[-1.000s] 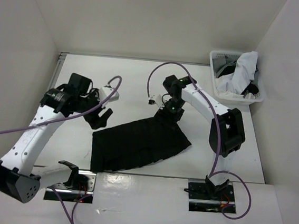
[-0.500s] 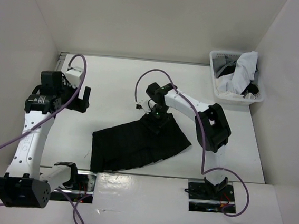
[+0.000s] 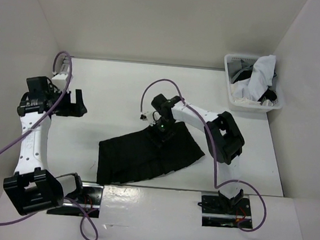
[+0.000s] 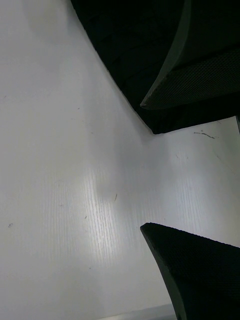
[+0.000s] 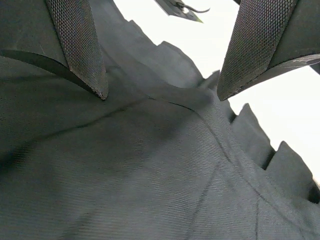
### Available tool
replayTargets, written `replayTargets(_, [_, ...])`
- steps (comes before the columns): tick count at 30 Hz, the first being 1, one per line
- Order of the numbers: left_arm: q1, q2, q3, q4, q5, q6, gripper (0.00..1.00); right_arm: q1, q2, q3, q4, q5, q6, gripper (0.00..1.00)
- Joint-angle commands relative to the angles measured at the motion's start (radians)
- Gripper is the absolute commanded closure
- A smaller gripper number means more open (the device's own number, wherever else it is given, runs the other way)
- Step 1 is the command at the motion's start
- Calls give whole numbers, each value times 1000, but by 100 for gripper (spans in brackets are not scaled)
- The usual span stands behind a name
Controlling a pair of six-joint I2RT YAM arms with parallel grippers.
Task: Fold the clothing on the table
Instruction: Fold the skirt
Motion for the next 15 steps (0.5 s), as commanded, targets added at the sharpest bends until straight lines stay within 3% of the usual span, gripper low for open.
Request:
replayTargets(1, [44,7,-10,33,139,26,0,42,-5,-67,86,-52,59,7])
replayTargets(4, [79,7,-10,33,210,51,0,65,28,-92,132,-31,102,7])
replayTargets(9, [99,-2,-37,42,198,51,0,75,64,-116,274,63,222,6])
replayTargets(15, [132,-2,-37,42,198,51,0,75,125,-60,319,220,375,6])
